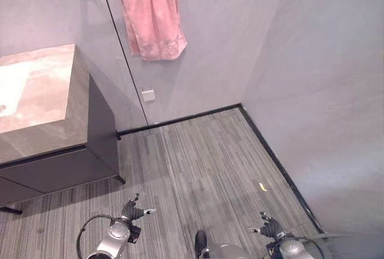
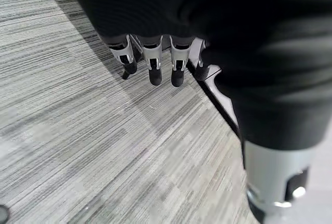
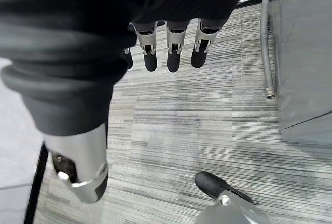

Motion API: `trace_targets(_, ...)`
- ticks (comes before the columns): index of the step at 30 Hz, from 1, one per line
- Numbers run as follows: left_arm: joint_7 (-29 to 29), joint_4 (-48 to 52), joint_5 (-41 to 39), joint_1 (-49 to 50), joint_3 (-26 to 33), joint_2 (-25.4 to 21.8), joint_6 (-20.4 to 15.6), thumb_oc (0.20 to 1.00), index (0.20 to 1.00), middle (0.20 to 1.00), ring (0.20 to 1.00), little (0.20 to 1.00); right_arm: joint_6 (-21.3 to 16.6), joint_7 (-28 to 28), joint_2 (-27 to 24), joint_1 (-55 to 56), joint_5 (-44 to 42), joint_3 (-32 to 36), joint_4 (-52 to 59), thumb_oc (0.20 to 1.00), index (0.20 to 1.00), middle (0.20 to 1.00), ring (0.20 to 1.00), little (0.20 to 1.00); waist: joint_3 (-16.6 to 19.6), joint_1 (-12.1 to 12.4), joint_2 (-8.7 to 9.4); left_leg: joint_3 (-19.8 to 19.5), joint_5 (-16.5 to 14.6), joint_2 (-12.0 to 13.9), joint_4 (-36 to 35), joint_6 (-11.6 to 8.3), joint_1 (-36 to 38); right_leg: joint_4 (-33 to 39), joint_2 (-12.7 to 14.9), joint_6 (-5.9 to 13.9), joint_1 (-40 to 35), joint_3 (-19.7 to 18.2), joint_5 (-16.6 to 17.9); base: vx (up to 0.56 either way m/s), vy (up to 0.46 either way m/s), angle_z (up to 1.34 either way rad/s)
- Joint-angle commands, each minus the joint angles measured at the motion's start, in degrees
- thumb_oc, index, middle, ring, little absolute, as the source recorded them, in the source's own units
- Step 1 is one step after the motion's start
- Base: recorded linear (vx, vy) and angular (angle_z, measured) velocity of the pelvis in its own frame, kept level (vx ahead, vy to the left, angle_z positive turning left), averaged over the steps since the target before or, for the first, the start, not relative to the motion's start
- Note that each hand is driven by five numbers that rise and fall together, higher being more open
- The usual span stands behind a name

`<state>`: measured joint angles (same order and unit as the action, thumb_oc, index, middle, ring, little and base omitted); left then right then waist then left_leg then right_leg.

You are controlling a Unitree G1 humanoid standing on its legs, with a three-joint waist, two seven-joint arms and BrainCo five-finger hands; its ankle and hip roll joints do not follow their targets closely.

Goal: Put brush and paste in cup on sink, flatten towel.

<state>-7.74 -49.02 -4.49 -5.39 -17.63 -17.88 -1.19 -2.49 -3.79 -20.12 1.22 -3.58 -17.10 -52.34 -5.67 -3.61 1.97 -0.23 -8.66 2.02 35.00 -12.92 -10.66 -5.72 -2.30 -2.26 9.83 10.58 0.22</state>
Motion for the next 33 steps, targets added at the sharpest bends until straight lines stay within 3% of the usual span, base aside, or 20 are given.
trace_targets(1, -0.9, 0.7, 0.7, -2.3, -2.3, -0.4, -2.2, 1.0, 1.0, 1.0, 1.0, 1.0, -0.9, -1.8, -3.3, -1.9, 1.6, -2.1, 1.3, 1.0, 1.0, 1.0, 1.0, 1.0, -3.0, 0.3, 0.9, 10.2, 14.2, -1.0, -1.1, 6.16, 1.2, 2.8, 2.3, 4.46, -2.3, -3.0, 4.7, 0.29, -0.102, 0.19)
trace_targets(2, -1.1, 0.7, 1.2, -3.0, -2.8, -0.5, -2.2, 1.0, 1.0, 1.0, 1.0, 1.0, -0.6, -1.9, -3.2, -1.7, 2.2, -2.7, 1.1, 1.0, 1.0, 1.0, 1.0, 1.0, -3.1, 1.1, 1.5, 12.7, 12.3, 0.0, -4.8, 7.52, -3.0, 4.3, 3.1, 4.73, -4.5, -2.7, 4.0, 0.23, -0.046, 0.15)
trace_targets(3, -1.1, 0.7, 1.2, -3.0, -2.8, -0.5, -2.2, 1.0, 1.0, 1.0, 1.0, 1.0, -0.6, -1.9, -3.2, -1.7, 2.3, -2.7, 1.1, 1.0, 1.0, 1.0, 1.0, 1.0, -3.2, 1.1, 1.41, 12.7, 12.0, 0.1, -4.6, 7.54, -3.0, 4.3, 3.1, 4.77, -4.6, -2.7, 3.9, 0.25, 0.023, 0.52)
trace_targets(4, -1.2, 0.7, 1.4, -2.9, -2.6, -0.7, -2.3, 1.0, 1.0, 1.0, 1.0, 1.0, -0.5, -1.8, -3.3, -1.7, 2.7, -3.0, 1.2, 1.0, 1.0, 1.0, 1.0, 1.0, -3.1, 1.6, 1.18, 13.2, 10.7, 0.3, -8.5, 8.33, -4.6, 5.2, 3.2, 5.23, -5.6, -2.7, 3.7, 0.33, 0.125, 0.43)
trace_targets(5, -1.6, 0.9, 1.2, -1.9, -1.7, -0.8, -2.4, 1.0, 1.0, 1.0, 1.0, 1.0, -0.7, -1.7, -3.2, -1.5, 3.7, -3.5, 2.3, 1.0, 1.0, 1.0, 1.0, 1.0, -2.9, 2.2, 0.77, 12.9, 10.9, 0.7, -19.3, 9.43, -5.4, 6.2, 3.2, 6.28, -7.1, -3.2, 2.8, 0.32, 0.12, 0.26)
trace_targets(6, -1.6, 0.9, 1.2, -1.9, -1.7, -0.8, -2.4, 1.0, 1.0, 1.0, 1.0, 1.0, -0.7, -1.7, -3.2, -1.5, 3.7, -3.5, 2.3, 1.0, 1.0, 1.0, 1.0, 1.0, -2.8, 2.1, 0.87, 12.9, 11.2, 0.6, -19.8, 9.45, -5.3, 6.2, 3.3, 6.28, -7.0, -3.2, 2.9, 0.35, 0.148, -0.05)
trace_targets(7, -1.9, 0.9, 1.2, -1.4, -1.3, -0.9, -2.5, 1.0, 1.0, 1.0, 1.0, 1.0, -0.7, -1.6, -3.1, -1.4, 4.2, -3.9, 2.4, 1.0, 1.0, 1.0, 1.0, 1.0, -2.7, 2.7, 0.34, 11.6, 13.7, 0.7, -25.2, 9.18, -5.4, 6.7, 3.0, 6.51, -8.3, -3.9, 2.4, 0.39, 0.188, -0.18)
trace_targets(8, -2.3, 0.8, 0.6, -0.2, -0.3, -0.9, -2.7, 1.0, 1.0, 1.0, 1.0, 1.0, -0.9, -1.3, -3.2, -1.5, 5.3, -4.6, 2.9, 1.0, 1.0, 1.0, 1.0, 1.0, -2.7, 4.1, -0.63, 7.6, 19.0, 2.1, -33.4, 7.97, -6.7, 7.3, 2.5, 6.67, -10.6, -5.8, 1.2, 0.54, 0.259, -0.27)
trace_targets(9, -2.3, 0.8, 0.5, 0.2, 0.1, -1.0, -2.7, 1.0, 1.0, 1.0, 1.0, 1.0, -1.0, -1.3, -3.2, -1.5, 5.6, -4.7, 3.1, 1.0, 1.0, 1.0, 1.0, 1.0, -2.6, 4.5, -0.97, 7.1, 20.7, 3.0, -37.0, 7.31, -7.4, 7.6, 2.5, 6.74, -11.5, -6.4, 0.5, 0.41, 0.204, -0.53)
trace_targets(13, -1.9, 1.4, 0.1, 1.7, 1.0, -1.2, -2.7, 1.0, 1.0, 1.0, 1.0, 1.0, -0.9, -0.7, -2.9, -1.6, 6.2, -4.9, 2.9, 1.0, 1.0, 1.0, 1.0, 1.0, -2.0, 5.2, -1.78, 10.5, 24.2, 5.6, -38.7, 5.93, -6.8, 7.1, 3.2, 7.45, -14.4, -8.0, -1.3, 0.33, 0.199, -0.57)
trace_targets(18, -1.4, 2.4, 0.6, 2.3, 0.5, -2.1, -2.6, 1.0, 1.0, 1.0, 1.0, 1.0, -0.7, -0.5, -1.4, -0.9, 5.9, -3.6, 3.0, 1.0, 1.0, 1.0, 1.0, 1.0, 0.7, 5.5, -0.95, 11.4, 19.7, 2.4, -32.4, 9.25, -6.6, 1.7, 8.1, 9.58, -16.0, -10.4, -3.1, 0.39, 0.375, -0.54)
trace_targets(20, -1.6, 3.4, 1.3, 2.1, 0.2, -3.3, -2.4, 1.0, 1.0, 1.0, 1.0, 1.0, -0.6, -0.4, -0.2, -1.5, 4.9, -3.3, 3.4, 1.0, 1.0, 1.0, 1.0, 1.0, 0.3, 5.2, -0.37, 13.3, 16.3, 0.5, -31.7, 11.48, -4.4, -9.6, 10.7, 10.35, -10.4, -10.5, 3.2, 0.25, 0.378, -0.33)
trace_targets(21, -1.6, 3.4, 1.3, 2.0, 0.2, -3.2, -2.4, 1.0, 1.0, 1.0, 1.0, 1.0, -0.6, -0.4, -0.2, -1.6, 4.9, -3.3, 3.4, 1.0, 1.0, 1.0, 1.0, 1.0, 0.4, 5.3, -0.5, 13.3, 16.4, 0.7, -31.7, 11.46, -4.5, -9.5, 10.5, 10.31, -10.2, -10.6, 3.4, 0.1, 0.19, -0.51)
trace_targets(22, -1.7, 4.1, 1.4, 1.7, 0.1, -3.7, -2.2, 1.0, 1.0, 1.0, 1.0, 1.0, -0.5, -0.5, -0.1, -2.3, 5.0, -3.7, 4.3, 1.0, 1.0, 1.0, 1.0, 1.0, -0.4, 5.1, -0.51, 14.2, 15.7, 0.4, -32.2, 12.07, -3.1, -13.6, 11.3, 10.44, -7.3, -9.7, 7.6, 0.08, 0.221, -0.46)
trace_targets(24, -1.6, 6.6, 1.3, 2.3, 0.0, -4.6, -2.0, 1.0, 1.0, 1.0, 1.0, 1.0, -0.6, -0.3, -0.2, -2.5, 4.6, -4.1, 7.1, 1.0, 1.0, 1.0, 1.0, 1.0, -1.8, 4.5, -1.65, 14.6, 14.8, 0.1, -33.2, 12.95, -0.4, -21.3, 10.9, 10.7, -4.0, -7.5, 10.7, 0.16, 0.318, -0.21)
trace_targets(25, -1.5, 7.3, 1.6, 2.3, 0.0, -5.1, -2.0, 1.0, 1.0, 1.0, 1.0, 1.0, -0.9, -0.2, -0.4, -2.4, 4.1, -3.9, 9.1, 1.0, 1.0, 1.0, 1.0, 1.0, -2.6, 3.4, -2.07, 13.8, 14.7, -0.3, -34.2, 13.17, 1.1, -25.8, 7.4, 10.86, -1.9, -9.1, 9.6, 0.26, 0.404, 0.16)
trace_targets(26, -1.9, 7.2, 2.1, 2.4, 0.4, -5.6, -2.0, 1.0, 1.0, 1.0, 1.0, 1.0, -0.9, -0.3, -0.2, -2.2, 3.5, -3.6, 10.0, 1.0, 1.0, 1.0, 1.0, 1.0, -3.5, 3.1, -2.46, 15.5, 13.9, -0.5, -36.0, 13.8, 4.3, -26.9, 8.4, 10.79, 2.1, -4.7, 10.3, 0.2, 0.308, 0.23)
trace_targets(28, -1.8, 7.1, 2.2, 2.7, 0.5, -5.6, -2.0, 1.0, 1.0, 1.0, 1.0, 1.0, -1.0, -0.5, -0.2, -2.1, 3.0, -3.3, 10.8, 1.0, 1.0, 1.0, 1.0, 1.0, -3.5, 2.7, -2.81, 15.5, 13.8, -0.6, -36.9, 13.72, 5.4, -26.6, 8.1, 10.56, 3.5, -3.2, 9.4, 0.22, 0.228, 0.0)
trace_targets(29, -1.3, 8.2, 1.9, 3.3, 0.7, -5.9, -2.1, 1.0, 1.0, 1.0, 1.0, 1.0, -1.2, -0.3, -0.5, -1.4, 2.2, -2.7, 12.0, 1.0, 1.0, 1.0, 1.0, 1.0, -4.0, 1.7, -3.39, 14.6, 13.1, -1.4, -36.9, 13.73, 6.7, -26.5, 4.6, 10.44, 7.4, -3.5, 7.8, 0.23, 0.184, -0.24)
trace_targets(33, -0.5, 8.8, 2.5, 3.6, 0.2, -6.0, -2.2, 1.0, 1.0, 1.0, 1.0, 1.0, -1.2, -0.5, -1.1, -0.5, 1.8, -1.9, 12.2, 1.0, 1.0, 1.0, 1.0, 1.0, -3.8, 0.6, -3.1, 13.7, 11.1, -3.0, -36.8, 13.58, 8.8, -18.7, 4.1, 10.04, 9.1, -2.7, 6.0, 0.25, 0.094, 0.14)
